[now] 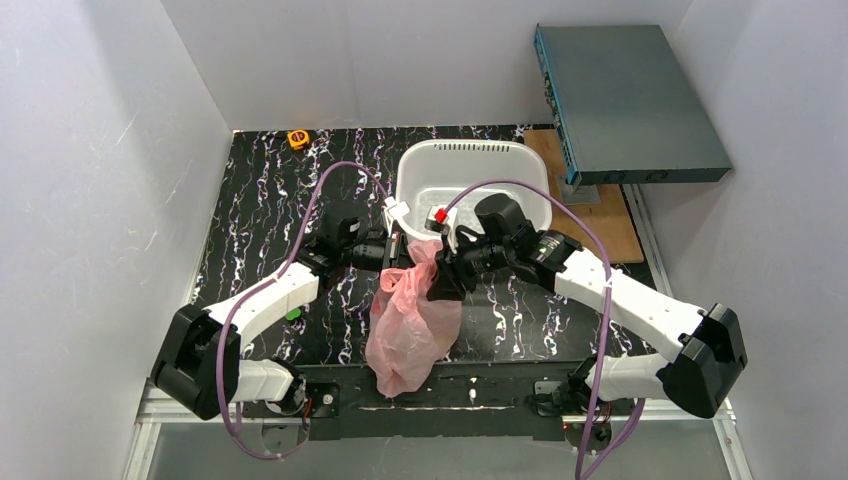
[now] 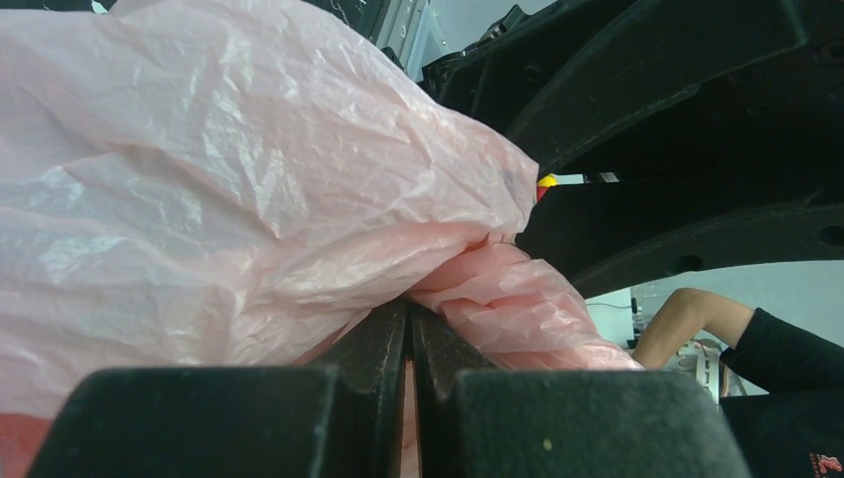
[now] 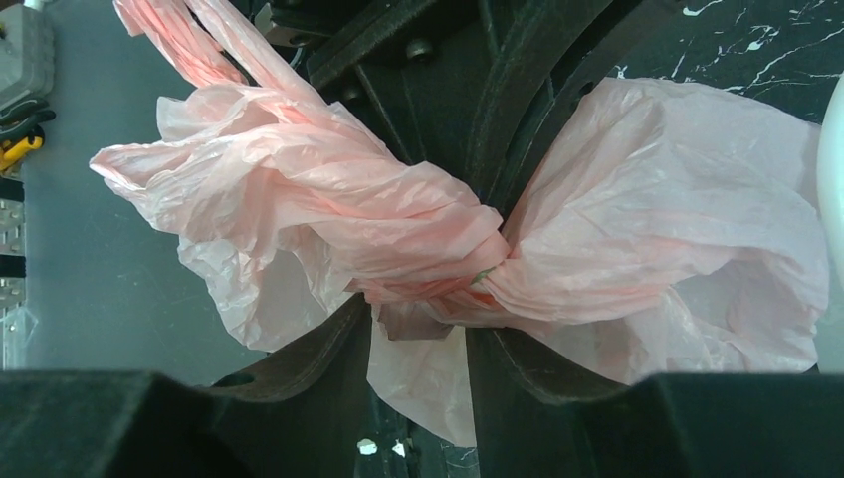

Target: Place the fake fruits into the plastic bag and tie a complex knot

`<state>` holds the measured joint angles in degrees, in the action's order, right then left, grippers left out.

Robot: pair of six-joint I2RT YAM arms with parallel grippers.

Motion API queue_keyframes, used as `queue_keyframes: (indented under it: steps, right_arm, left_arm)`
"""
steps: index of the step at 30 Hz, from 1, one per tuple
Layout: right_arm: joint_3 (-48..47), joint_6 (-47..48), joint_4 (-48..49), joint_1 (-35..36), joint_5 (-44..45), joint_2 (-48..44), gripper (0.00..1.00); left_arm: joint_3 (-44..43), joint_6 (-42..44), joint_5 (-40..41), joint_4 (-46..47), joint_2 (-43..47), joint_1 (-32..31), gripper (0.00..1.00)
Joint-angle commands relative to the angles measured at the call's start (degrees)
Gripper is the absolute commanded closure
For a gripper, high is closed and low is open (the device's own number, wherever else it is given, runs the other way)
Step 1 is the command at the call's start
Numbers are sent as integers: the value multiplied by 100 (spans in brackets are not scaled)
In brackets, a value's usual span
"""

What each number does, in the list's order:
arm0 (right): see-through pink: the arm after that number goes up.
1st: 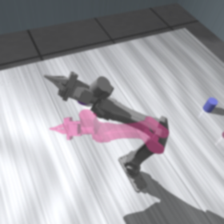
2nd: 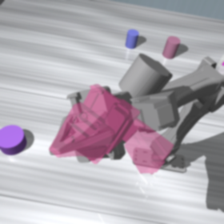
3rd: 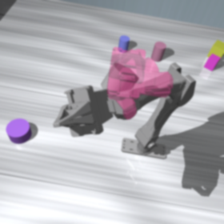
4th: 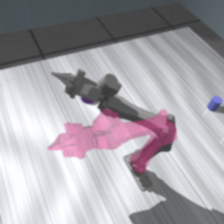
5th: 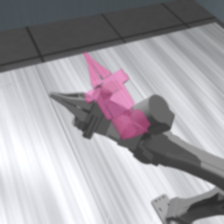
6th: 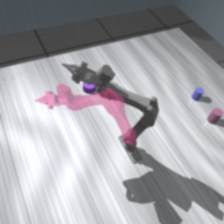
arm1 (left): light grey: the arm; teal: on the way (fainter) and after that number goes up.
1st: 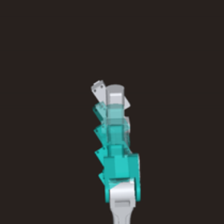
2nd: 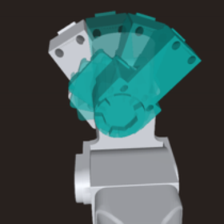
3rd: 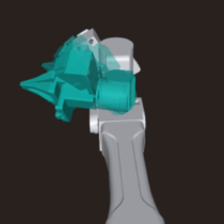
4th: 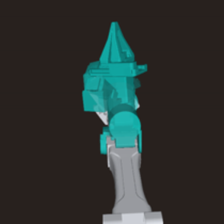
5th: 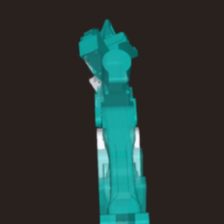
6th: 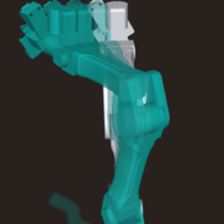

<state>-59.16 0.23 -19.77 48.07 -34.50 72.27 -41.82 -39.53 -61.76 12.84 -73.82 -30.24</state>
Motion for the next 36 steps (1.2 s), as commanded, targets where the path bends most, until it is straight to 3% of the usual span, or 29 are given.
queue_keyframes:
  steps: [1, 7, 10, 13, 15, 21, 27, 31, 36]
  right_arm:
    - [-437, 23, 386, 53, -108, -26, 52]
    - [-431, 104, 299, 53, -91, -112, 58]
    - [-437, 136, 288, 53, -117, -130, 65]
    - [-466, 137, 313, 53, -119, -89, 79]
    - [-510, 143, 308, 55, -106, -58, 97]
    - [-451, 287, 211, 53, -56, -123, 99]
    - [-277, 391, 140, 53, 89, -374, 99]
    - [-155, 426, 111, 53, 184, -512, 99]
    - [-90, 500, 18, 53, 261, -554, 99]
  left_arm:
    - [-156, 174, -75, -70, 12, -79, 100]
    - [-172, 334, -115, -242, 29, -81, 100]
    - [-155, 329, -113, -226, 50, -78, 100]
    - [-181, 346, -126, -232, 30, -80, 100]
    - [-195, 379, -133, -295, 21, -76, 100]
    - [-264, 607, -88, -678, 106, -36, 98]
    - [-544, 1450, 129, -2017, 736, 408, 59]
    - [-908, 2243, 470, -3165, 1267, 1018, 45]
    - [-1569, 3413, 264, -4745, 1571, 1729, 34]
